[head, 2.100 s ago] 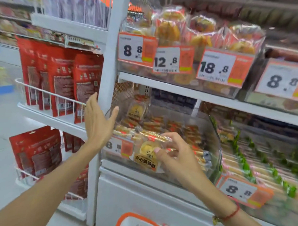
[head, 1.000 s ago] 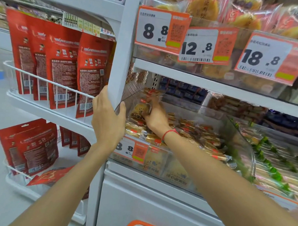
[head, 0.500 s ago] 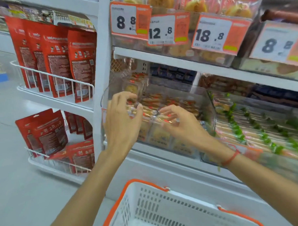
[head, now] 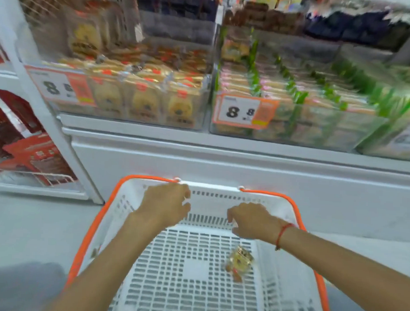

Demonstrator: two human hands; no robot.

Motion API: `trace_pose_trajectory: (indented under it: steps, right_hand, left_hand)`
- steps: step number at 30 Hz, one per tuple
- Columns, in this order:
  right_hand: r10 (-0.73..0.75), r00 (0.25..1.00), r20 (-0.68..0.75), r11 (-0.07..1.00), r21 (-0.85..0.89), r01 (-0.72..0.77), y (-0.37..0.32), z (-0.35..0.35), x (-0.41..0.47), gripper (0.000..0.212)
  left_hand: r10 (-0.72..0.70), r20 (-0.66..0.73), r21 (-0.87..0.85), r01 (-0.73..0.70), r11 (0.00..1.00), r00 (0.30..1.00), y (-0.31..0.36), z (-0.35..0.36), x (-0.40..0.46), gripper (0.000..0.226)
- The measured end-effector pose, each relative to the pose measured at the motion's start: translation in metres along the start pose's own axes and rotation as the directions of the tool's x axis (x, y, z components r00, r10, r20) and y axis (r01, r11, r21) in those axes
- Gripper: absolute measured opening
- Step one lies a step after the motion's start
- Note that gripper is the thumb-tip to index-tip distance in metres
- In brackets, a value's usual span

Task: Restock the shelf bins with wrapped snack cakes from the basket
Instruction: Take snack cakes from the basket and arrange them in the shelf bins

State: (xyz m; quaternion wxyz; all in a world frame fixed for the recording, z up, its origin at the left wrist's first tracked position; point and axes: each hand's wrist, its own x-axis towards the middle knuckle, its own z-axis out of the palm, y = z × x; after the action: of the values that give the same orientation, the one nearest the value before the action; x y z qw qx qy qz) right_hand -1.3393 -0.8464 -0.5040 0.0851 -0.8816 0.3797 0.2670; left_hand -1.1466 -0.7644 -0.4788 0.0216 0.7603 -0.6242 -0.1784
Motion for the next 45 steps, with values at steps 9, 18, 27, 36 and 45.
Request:
trace_pose_trajectory:
  steps: [9,18,27,36,45]
  right_hand:
    - [0.249,0.945,0.214,0.949,0.142,-0.282,0.031,0.134,0.057,0.029]
    - [0.257,0.915,0.31,0.805,0.456,-0.38,0.044,0.194,0.076,0.007]
    - [0.016,0.958,0.287,0.673,0.705,-0.222,0.053,0.116,0.066,0.035]
    - [0.018,0.978,-0.21,0.408,0.894,0.184,-0.011,-0.049,0.023,0.013]
    - [0.213,0.772,-0.599,0.063,0.797,0.601,-0.113,-0.168,-0.01,0.008]
  left_hand:
    - [-0.027,0.631,-0.353,0.318,0.88,0.775,0.004,0.173,0.057,0.02]
    - [0.031,0.783,-0.616,0.768,0.175,0.621,0.063,0.248,0.053,0.012]
    - [0.032,0.723,-0.621,0.629,0.468,0.69,0.019,0.174,0.057,0.045]
    - [0.169,0.481,-0.808,0.359,0.468,0.86,-0.034,0.002,0.021,0.03]
    - [-0.35,-0.242,-0.97,-0.233,0.069,0.905,-0.051,-0.109,-0.033,0.043]
